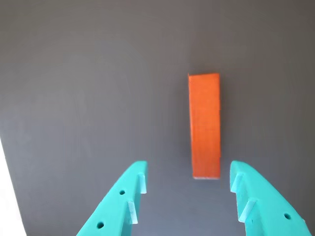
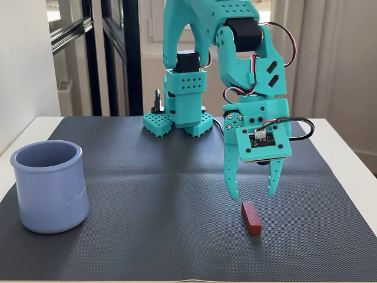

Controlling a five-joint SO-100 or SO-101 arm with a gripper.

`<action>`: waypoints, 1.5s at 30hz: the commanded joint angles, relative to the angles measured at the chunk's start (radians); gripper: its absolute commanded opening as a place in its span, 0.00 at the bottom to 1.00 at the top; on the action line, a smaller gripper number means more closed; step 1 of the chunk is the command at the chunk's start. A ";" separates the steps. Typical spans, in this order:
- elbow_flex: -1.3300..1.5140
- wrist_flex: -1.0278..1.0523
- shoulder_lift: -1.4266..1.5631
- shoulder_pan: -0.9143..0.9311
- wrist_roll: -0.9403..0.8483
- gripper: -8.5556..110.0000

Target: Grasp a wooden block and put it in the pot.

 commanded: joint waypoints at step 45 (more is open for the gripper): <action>-0.130 -0.003 -0.127 0.049 -0.221 0.08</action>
